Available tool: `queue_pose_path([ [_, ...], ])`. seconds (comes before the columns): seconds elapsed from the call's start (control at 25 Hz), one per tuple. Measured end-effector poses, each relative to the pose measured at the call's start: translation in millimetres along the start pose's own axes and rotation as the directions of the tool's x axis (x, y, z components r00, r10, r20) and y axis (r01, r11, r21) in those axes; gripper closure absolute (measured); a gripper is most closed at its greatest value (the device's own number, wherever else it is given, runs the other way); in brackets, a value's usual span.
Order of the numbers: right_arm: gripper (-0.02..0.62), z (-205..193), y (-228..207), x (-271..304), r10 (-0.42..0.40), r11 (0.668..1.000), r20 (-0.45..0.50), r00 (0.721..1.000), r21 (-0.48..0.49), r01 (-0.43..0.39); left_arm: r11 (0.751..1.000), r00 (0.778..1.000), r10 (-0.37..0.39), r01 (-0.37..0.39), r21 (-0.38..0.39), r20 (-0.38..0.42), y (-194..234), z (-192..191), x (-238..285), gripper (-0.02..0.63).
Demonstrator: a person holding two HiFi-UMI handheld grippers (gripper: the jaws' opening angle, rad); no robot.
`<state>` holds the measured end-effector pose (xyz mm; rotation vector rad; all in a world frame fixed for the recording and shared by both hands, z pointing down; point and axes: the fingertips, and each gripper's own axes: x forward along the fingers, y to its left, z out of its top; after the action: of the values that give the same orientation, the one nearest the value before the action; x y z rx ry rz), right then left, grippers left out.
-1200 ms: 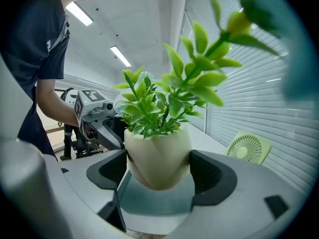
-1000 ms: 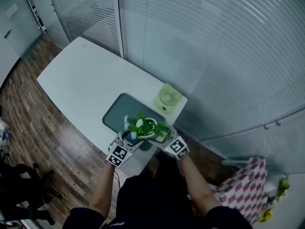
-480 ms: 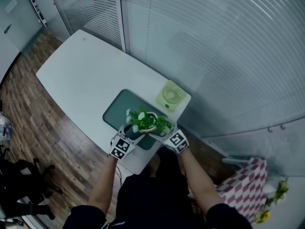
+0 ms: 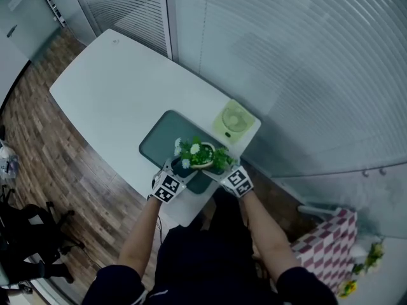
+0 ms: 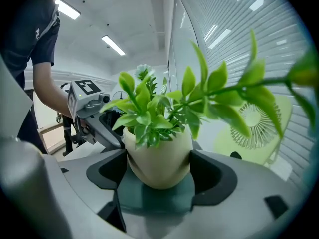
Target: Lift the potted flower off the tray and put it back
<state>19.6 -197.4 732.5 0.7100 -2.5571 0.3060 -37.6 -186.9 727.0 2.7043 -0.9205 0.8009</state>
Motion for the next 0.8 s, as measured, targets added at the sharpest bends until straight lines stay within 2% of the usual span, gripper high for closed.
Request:
queue_pose_path([
  [0.8,0.227,-16.4,-7.2,4.0,-0.009,1.000,-0.052,0.999,0.019,0.010,1.000,1.000,0.000,0.000,-0.002,0.020,-1.8,-3.4,11.6,0.321],
])
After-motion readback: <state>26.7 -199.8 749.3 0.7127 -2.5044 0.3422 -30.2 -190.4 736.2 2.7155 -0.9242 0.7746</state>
